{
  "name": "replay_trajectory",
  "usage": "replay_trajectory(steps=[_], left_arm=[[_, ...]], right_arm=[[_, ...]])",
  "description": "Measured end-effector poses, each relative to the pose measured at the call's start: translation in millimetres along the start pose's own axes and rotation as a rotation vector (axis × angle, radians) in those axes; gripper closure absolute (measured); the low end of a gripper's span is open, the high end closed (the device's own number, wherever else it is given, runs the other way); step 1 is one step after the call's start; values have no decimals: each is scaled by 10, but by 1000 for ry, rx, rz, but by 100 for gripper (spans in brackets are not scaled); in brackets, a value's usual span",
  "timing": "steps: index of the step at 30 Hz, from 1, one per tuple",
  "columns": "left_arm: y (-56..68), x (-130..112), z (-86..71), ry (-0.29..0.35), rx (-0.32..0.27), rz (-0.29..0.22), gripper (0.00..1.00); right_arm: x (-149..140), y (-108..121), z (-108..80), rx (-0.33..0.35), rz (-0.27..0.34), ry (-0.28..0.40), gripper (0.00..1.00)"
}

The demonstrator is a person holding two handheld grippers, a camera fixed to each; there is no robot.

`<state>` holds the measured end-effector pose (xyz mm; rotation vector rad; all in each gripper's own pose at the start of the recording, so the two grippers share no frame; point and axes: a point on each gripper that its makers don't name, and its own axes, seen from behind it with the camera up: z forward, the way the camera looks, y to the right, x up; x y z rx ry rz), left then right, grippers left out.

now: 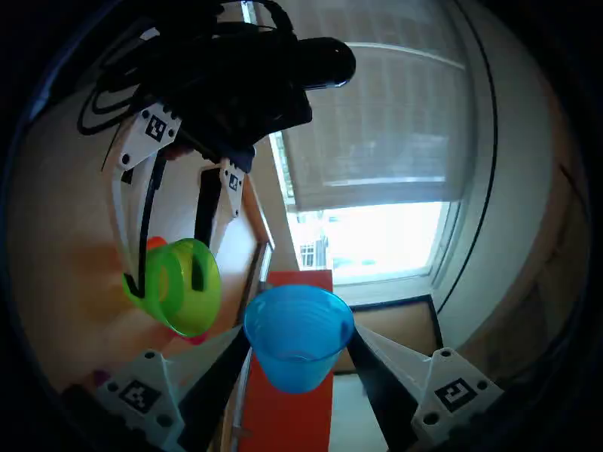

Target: Pour water

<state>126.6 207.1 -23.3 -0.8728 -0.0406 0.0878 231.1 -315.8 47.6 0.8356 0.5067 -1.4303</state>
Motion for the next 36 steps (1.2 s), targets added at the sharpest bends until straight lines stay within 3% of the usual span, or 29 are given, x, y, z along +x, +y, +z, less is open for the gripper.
replay_trajectory(steps=[11,24,36], left_arm=[[-9,-27,-4,-15,4,7,16],[-1,-42,13,-24,4,9,16],[-26,-18,-28,-31,13,17,16]], right_arm=[[-95,-93,-64,-1,217,1,10],[-236,-218,-110,-11,387,-15,10],[-311,-289,-137,-17,600,-7,10]])
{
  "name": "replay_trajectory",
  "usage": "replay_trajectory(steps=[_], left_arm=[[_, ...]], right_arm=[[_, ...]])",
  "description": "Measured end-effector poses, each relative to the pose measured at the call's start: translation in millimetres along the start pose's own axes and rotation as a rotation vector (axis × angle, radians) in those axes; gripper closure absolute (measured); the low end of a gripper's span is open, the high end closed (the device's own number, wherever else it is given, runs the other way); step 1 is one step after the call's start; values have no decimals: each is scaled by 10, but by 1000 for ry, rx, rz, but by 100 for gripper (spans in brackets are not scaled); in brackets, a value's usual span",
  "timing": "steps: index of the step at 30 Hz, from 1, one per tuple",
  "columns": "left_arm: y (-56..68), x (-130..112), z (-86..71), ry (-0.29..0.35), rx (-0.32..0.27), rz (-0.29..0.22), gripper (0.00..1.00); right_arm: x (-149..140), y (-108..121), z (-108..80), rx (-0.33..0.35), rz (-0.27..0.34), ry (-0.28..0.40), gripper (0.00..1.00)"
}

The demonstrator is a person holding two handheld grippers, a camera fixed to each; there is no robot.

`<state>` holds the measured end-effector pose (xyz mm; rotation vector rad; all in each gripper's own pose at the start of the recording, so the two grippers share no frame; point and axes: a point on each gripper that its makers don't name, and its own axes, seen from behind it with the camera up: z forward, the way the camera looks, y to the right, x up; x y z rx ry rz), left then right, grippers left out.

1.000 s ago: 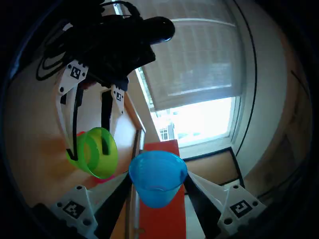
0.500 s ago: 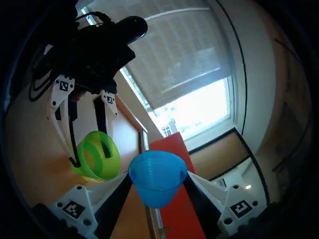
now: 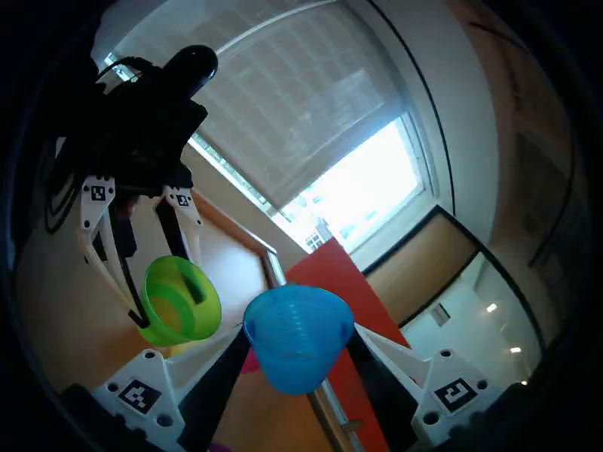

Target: Pour water

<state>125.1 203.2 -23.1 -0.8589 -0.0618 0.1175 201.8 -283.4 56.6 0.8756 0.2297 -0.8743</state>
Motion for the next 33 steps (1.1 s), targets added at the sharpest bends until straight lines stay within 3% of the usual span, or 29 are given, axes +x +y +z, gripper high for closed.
replay_trajectory(steps=[11,33], left_arm=[[-8,21,-21,-5,9,8,16],[-27,73,-21,-15,14,16,16]], right_arm=[[-185,-72,-32,23,231,-36,10],[-516,-309,-176,74,595,-133,10]])
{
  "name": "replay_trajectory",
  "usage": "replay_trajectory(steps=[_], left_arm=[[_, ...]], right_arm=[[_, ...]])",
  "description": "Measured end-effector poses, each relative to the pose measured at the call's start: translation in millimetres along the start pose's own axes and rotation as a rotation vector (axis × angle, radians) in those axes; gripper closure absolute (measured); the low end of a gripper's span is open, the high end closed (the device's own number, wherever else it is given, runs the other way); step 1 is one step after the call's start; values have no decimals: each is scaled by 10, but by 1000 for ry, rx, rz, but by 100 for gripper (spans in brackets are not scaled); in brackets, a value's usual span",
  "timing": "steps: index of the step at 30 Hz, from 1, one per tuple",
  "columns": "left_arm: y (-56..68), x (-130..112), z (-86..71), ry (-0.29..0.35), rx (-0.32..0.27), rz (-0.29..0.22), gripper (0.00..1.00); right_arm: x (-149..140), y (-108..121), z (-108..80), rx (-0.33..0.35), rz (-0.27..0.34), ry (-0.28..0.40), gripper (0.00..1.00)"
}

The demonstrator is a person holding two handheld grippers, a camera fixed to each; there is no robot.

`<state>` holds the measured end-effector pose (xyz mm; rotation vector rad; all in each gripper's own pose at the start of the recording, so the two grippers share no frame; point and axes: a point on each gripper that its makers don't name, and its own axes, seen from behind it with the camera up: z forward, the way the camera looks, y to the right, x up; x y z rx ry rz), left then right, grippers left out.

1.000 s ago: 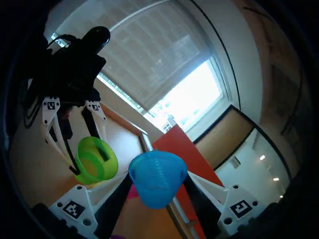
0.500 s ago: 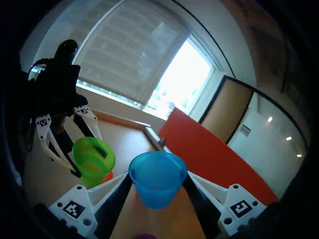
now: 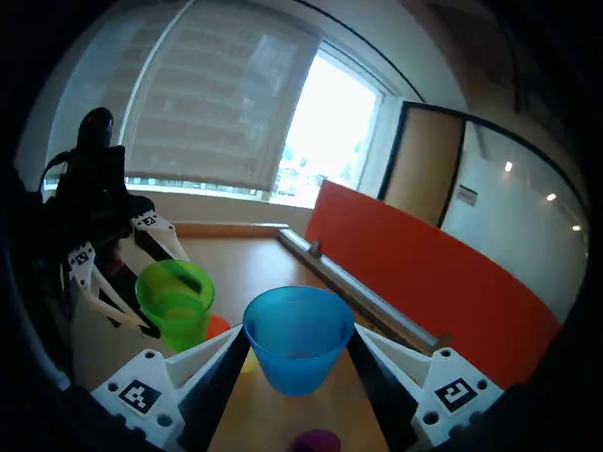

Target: Pour water

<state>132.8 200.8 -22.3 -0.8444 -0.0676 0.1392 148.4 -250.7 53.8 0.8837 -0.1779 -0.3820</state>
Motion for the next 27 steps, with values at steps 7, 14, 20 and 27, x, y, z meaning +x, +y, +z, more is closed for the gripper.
replay_trajectory(steps=[7,14,20,27], left_arm=[[-17,7,-1,-9,3,1,16],[-10,-59,-10,-33,-3,-2,16],[-8,-130,-6,-62,-8,-2,16],[-15,-256,8,-101,-11,1,16]], right_arm=[[-21,-33,-31,23,77,-4,9],[-70,-98,-49,37,80,-22,9],[-145,-129,-55,44,69,-41,9],[-253,-159,-54,57,69,-61,9]])
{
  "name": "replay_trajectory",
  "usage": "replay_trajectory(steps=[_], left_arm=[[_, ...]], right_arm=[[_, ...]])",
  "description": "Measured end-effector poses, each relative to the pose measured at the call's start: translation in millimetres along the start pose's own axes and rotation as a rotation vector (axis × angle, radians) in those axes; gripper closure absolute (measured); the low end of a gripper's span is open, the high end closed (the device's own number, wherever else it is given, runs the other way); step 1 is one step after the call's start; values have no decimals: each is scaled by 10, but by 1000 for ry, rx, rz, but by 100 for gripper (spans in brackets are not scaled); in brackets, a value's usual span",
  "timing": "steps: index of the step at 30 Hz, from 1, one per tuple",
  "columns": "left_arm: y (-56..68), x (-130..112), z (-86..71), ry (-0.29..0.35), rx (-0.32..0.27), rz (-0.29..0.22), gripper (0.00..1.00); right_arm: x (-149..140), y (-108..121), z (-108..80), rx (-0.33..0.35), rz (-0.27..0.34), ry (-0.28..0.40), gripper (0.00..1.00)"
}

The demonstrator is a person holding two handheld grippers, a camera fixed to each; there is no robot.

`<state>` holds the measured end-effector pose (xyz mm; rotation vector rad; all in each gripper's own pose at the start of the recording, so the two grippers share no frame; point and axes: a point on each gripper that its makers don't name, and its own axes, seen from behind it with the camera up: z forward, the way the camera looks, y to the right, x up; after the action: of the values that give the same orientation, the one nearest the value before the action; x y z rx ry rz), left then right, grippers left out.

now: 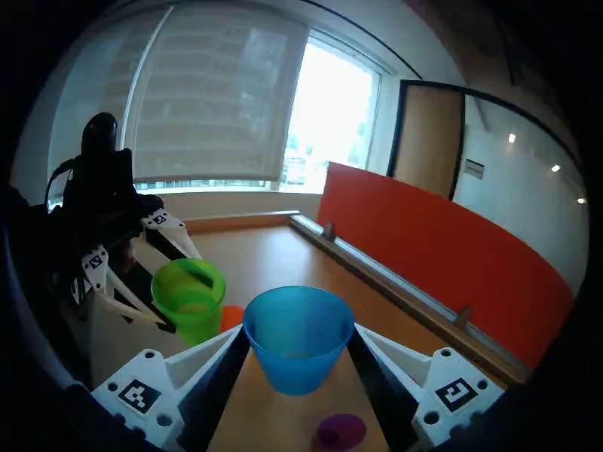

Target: Pour water

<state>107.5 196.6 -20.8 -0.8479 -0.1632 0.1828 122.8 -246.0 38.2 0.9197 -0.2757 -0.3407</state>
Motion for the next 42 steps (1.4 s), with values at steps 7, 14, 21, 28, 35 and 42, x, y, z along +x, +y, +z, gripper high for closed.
replay_trajectory(steps=[7,14,21,28,35,42], left_arm=[[32,-114,27,-32,-13,2,16],[76,-267,59,-70,-25,-6,16],[118,-426,107,-112,-38,-11,16],[173,-591,156,-154,-55,-7,16],[208,-784,182,-200,-63,2,16],[278,-920,201,-229,-78,1,16]], right_arm=[[-184,-28,23,10,-8,-35,9],[-376,-79,51,31,0,-65,9],[-548,-111,73,45,12,-91,9],[-731,-170,99,66,10,-124,9],[-938,-251,118,89,5,-159,9],[-1118,-313,137,107,6,-191,9]])
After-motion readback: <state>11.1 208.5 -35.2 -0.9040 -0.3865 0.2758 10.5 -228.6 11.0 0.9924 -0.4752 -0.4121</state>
